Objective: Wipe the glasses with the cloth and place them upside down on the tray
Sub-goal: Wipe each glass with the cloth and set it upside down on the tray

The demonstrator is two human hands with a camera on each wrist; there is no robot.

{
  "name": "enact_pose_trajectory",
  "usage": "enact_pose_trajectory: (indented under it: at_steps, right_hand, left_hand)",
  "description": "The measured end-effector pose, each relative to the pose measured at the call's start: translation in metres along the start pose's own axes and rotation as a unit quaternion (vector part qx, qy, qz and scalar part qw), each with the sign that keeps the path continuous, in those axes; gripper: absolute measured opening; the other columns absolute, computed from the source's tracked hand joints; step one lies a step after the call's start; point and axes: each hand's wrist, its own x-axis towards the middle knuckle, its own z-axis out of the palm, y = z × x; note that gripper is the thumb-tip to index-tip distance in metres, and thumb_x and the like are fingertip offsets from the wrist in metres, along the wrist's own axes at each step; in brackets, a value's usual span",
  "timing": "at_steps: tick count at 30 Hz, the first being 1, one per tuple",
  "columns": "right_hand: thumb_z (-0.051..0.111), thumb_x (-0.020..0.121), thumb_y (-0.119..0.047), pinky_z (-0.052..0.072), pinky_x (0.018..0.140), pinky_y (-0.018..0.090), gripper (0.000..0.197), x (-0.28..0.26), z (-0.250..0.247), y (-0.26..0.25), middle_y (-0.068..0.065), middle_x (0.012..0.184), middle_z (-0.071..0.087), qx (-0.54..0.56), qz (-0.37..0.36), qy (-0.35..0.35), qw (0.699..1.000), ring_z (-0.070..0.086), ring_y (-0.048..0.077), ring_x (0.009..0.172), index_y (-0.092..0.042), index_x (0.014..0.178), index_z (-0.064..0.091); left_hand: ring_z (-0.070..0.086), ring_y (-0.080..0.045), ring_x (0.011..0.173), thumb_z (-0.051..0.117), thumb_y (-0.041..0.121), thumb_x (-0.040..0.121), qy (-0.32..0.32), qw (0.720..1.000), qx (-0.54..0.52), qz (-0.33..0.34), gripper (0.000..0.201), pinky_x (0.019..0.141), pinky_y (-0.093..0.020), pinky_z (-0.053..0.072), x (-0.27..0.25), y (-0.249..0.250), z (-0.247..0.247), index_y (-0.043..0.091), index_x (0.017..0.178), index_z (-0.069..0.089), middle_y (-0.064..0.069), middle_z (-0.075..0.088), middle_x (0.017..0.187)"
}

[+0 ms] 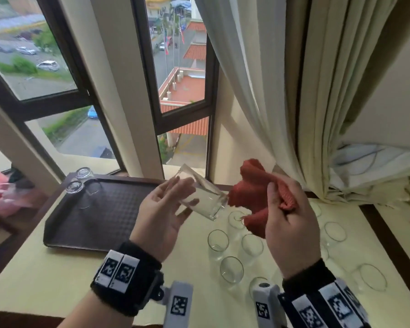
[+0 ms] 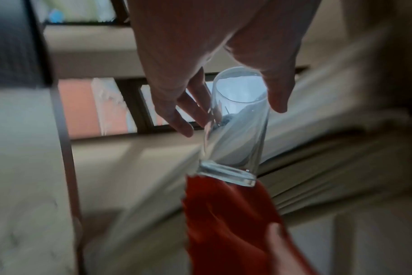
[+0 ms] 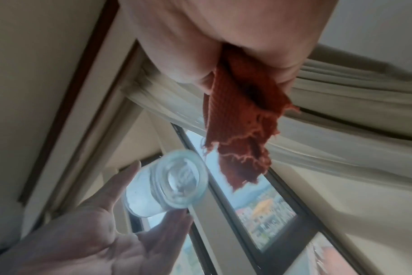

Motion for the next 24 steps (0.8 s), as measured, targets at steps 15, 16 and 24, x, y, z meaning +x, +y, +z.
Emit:
enact_pose_trajectory:
  at_steps: [15,16,24]
  right_hand:
    - [0.048,0.105,-0.013,0.027,0.129,0.044,0.055,-0.034,0.031,-0.064,0.006,0.175,0.018,-0.018,-0.331,-0.193,0.923,0.018,0.034,0.161,-0.012,0.159,0.038]
    - [0.048,0.104,-0.013,0.029,0.128,0.046,0.057,-0.037,0.031,-0.062,0.005,0.176,0.018,-0.011,-0.330,-0.195,0.924,0.019,0.034,0.161,-0.013,0.160,0.037]
    - [0.046,0.110,-0.034,0.055,0.102,0.043,0.056,-0.019,0.037,-0.100,-0.004,0.161,0.050,0.201,-0.096,-0.208,0.952,0.063,0.018,0.121,-0.043,0.163,0.031]
  left_hand:
    - [0.063,-0.037,0.126,0.055,0.064,0.099,-0.095,0.995,0.010,0.039,0.068,0.116,-0.054,0.045,-0.055,0.073,0.045,0.009,0.137,0.067,-0.026,0.066,0.138]
    - [0.065,-0.038,0.122,0.057,0.065,0.098,-0.092,0.995,0.022,0.041,0.061,0.113,-0.055,0.043,-0.056,0.076,0.044,0.015,0.129,0.074,-0.020,0.071,0.132]
    - [0.057,-0.037,0.122,0.047,0.054,0.108,-0.123,0.991,0.028,0.033,0.060,0.114,-0.055,0.044,-0.063,0.078,0.045,0.007,0.140,0.067,-0.017,0.068,0.129]
